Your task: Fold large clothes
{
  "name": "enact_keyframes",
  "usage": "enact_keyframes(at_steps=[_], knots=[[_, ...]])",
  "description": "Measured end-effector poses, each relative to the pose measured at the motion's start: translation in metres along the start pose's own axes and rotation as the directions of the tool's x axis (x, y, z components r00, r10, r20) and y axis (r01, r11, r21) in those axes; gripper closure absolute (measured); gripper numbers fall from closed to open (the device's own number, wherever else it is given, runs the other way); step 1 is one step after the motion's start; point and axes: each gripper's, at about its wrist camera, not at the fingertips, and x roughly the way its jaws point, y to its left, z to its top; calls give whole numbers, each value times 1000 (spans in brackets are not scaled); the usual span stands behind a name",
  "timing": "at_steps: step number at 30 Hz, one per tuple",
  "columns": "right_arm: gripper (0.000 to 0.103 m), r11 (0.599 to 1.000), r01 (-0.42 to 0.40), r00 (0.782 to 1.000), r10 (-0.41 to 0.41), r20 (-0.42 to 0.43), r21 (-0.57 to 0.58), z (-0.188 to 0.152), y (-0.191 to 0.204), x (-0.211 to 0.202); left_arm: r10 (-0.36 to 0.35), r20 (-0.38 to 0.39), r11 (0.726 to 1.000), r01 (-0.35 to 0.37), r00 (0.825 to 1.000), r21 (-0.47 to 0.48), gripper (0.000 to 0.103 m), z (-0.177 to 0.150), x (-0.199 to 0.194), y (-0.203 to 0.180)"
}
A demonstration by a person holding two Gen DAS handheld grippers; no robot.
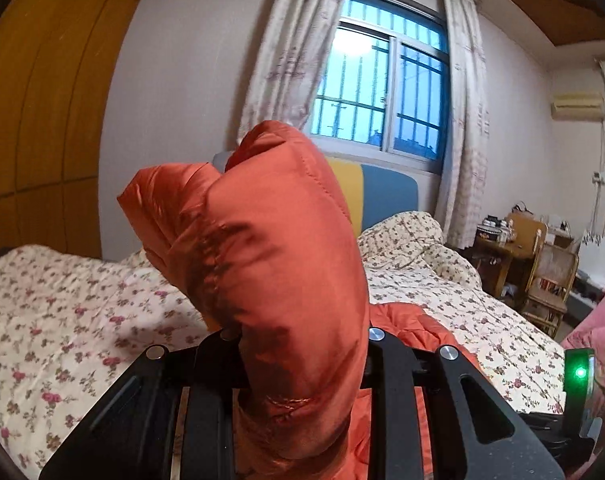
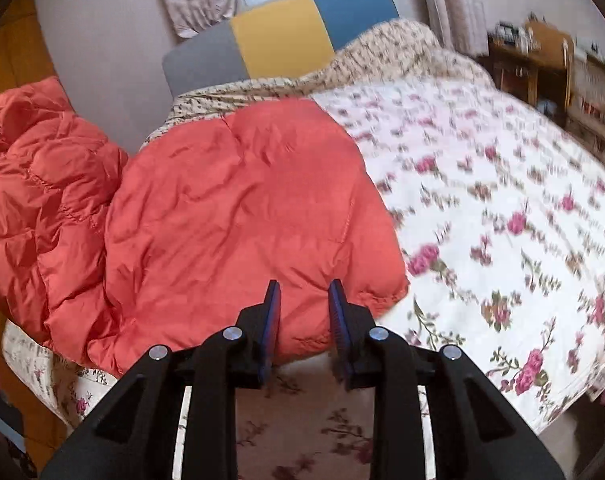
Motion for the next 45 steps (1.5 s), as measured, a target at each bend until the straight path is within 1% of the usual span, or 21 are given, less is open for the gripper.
enact_keyframes(at_steps=[1,5,7,9,12,15,16,18,20,22,24,26,29,31,32,35,40,43,45], knots=[[78,1000,-13,1000,13,-2,8,-1,-3,0,-7,2,1000,7,1000,12,78,0,2,-6],[71,1000,-25,1000,25,16,-9,-4,-6,-11,-40,-2,998,40,999,49,78,-1,11,-34],[70,999,-36,999,36,30,-1,-5,-13,-18,-50,-8,997,50,999,64,78,-3,15,-44],[68,999,-28,999,27,38,17,-3,-23,-23,-62,-18,994,64,998,83,78,-6,20,-55],[68,998,-21,999,18,47,61,0,-39,-29,-89,-32,991,92,996,96,78,-11,27,-68],[68,996,-9,999,4,51,93,0,-53,-37,-120,-55,984,126,991,125,76,-19,37,-84],[68,995,-4,999,-2,54,99,-1,-56,-39,-133,-64,980,141,989,137,74,-24,40,-91],[68,995,6,998,-12,57,103,1,-63,-43,-157,-87,969,170,984,177,71,-33,46,-104],[68,994,14,998,-20,58,112,0,-69,-47,-180,-120,953,204,976,225,68,-45,52,-117],[68,992,17,998,-24,53,127,-2,-75,-48,-201,-152,931,237,968,279,68,-61,59,-131],[68,990,14,999,-21,50,142,-3,-79,-48,-205,-181,908,256,962,333,68,-76,65,-144],[68,989,14,999,-21,48,147,-4,-81,-49,-211,-205,893,274,956,358,68,-89,69,-154],[68,990,13,998,-21,52,141,-4,-82,-52,-225,-243,881,304,944,363,68,-105,74,-164],[68,990,10,998,-20,65,139,-3,-81,-56,-235,-255,871,319,938,373,66,-119,76,-169],[68,991,7,997,-17,77,137,-1,-81,-60,-243,-267,870,331,933,366,66,-123,78,-170],[68,991,-14,994,0,106,133,5,-78,-68,-258,-279,873,347,925,342,65,-129,79,-169],[68,993,-55,990,40,139,103,19,-65,-76,-289,-300,883,374,909,284,65,-126,82,-161],[68,993,-98,982,84,169,73,28,-53,-83,-293,-304,881,380,906,282,65,-128,82,-162],[68,993,-109,978,99,183,45,33,-44,-87,-294,-306,882,380,905,278,65,-128,83,-163]])
